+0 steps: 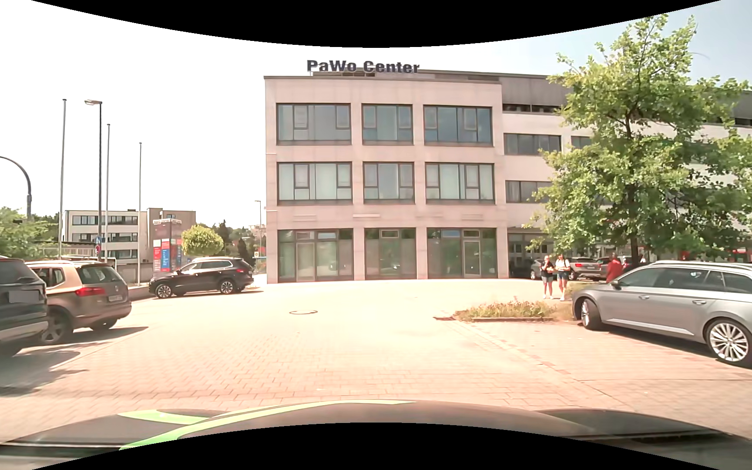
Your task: Follow the waypoints while adhering to traffic rules and regulations
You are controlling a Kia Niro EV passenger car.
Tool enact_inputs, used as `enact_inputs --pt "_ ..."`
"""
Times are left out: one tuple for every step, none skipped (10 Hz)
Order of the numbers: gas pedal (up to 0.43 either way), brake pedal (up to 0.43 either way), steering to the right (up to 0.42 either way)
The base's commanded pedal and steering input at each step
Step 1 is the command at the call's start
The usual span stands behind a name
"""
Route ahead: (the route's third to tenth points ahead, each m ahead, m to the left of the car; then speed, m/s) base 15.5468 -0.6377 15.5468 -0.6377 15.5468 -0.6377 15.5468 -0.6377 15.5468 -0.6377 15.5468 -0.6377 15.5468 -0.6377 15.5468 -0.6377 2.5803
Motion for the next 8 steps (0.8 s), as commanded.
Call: enact_inputs --pt "0.0 0.0 -0.048" --pt "0.0 0.0 -0.053" --pt "0.0 0.0 -0.057" --pt "0.0 0.0 -0.058" --pt "0.0 0.0 -0.058" --pt "0.0 0.0 -0.058" --pt "0.0 0.0 -0.058" --pt "0.0 0.0 -0.058"
